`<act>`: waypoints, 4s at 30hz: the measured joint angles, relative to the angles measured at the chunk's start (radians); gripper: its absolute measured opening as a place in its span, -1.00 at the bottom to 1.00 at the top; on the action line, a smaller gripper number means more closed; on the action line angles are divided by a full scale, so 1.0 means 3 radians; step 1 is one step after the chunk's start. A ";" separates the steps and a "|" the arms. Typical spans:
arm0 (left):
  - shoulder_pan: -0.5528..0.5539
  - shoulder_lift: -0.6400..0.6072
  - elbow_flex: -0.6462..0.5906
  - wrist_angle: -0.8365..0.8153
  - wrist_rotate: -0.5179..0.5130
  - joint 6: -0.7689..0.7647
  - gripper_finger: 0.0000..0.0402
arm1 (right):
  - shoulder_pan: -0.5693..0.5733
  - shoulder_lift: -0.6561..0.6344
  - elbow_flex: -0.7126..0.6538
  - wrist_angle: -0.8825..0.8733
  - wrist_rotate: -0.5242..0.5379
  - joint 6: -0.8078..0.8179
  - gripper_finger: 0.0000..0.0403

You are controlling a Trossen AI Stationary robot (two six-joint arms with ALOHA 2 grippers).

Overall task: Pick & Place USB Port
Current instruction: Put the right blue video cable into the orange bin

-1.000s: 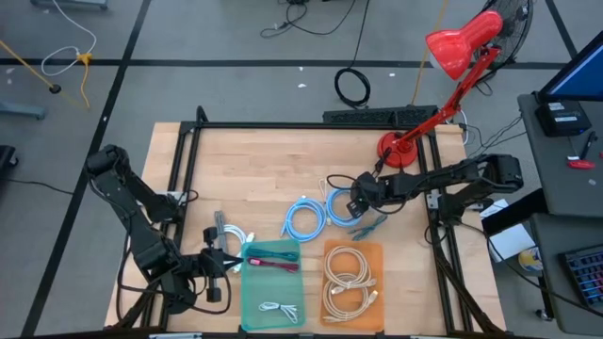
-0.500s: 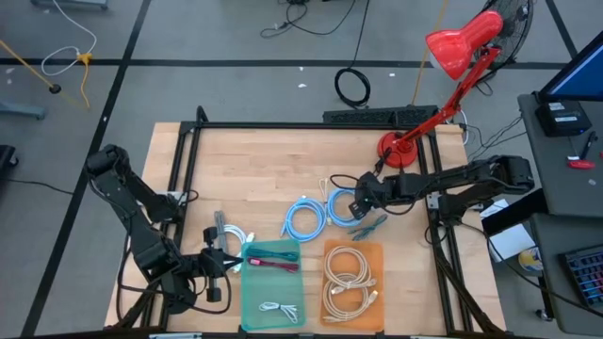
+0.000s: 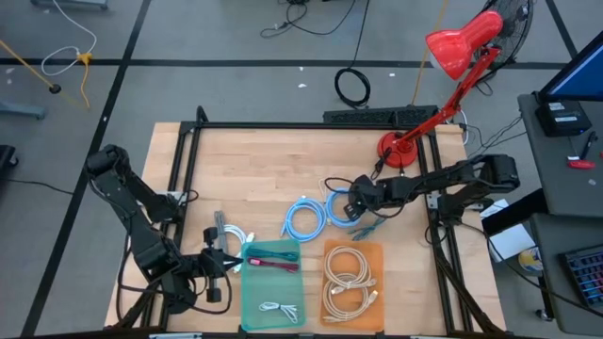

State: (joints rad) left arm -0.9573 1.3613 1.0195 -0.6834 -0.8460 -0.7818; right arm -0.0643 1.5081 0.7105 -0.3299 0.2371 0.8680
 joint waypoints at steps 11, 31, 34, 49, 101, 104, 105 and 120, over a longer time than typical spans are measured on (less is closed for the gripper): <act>-0.0011 0.0000 -0.0001 0.0000 0.0001 -0.0001 -0.99 | -0.0084 0.0001 0.0001 -0.0172 0.0109 0.0015 -0.37; -0.0011 0.0000 -0.0001 -0.0001 0.0012 -0.0006 -0.99 | -0.0121 -0.0006 -0.0010 0.0792 0.0360 -0.1305 -0.55; -0.0011 0.0000 -0.0001 -0.0001 0.0012 -0.0008 -0.99 | -0.0160 -0.0006 -0.0010 0.0841 0.0447 -0.1300 -0.60; -0.0011 -0.0001 0.0000 -0.0009 0.0000 0.0001 -0.99 | -0.0196 -0.0552 -0.0008 0.1211 0.0442 -0.1537 -0.71; -0.0031 0.0000 -0.0003 -0.0004 0.0017 -0.0057 -0.99 | 0.2428 -0.0394 0.0356 0.1505 -0.0612 -0.0336 -0.72; -0.0031 -0.0001 -0.0003 -0.0003 0.0017 -0.0058 -0.99 | 0.2513 -0.0393 0.0654 0.0916 -0.0260 -0.0410 -0.72; -0.0031 0.0000 -0.0003 -0.0003 0.0017 -0.0058 -0.99 | 0.2539 -0.0391 0.0747 0.0695 -0.0153 -0.0378 -0.72; -0.0031 0.0000 -0.0003 -0.0004 0.0019 -0.0084 -0.99 | 0.2628 0.0689 0.2006 -0.1022 -0.0363 -0.0016 -0.72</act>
State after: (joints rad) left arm -0.9665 1.3613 1.0187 -0.6846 -0.8402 -0.8070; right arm 0.7240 1.7148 1.3124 -0.6364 0.1281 0.8633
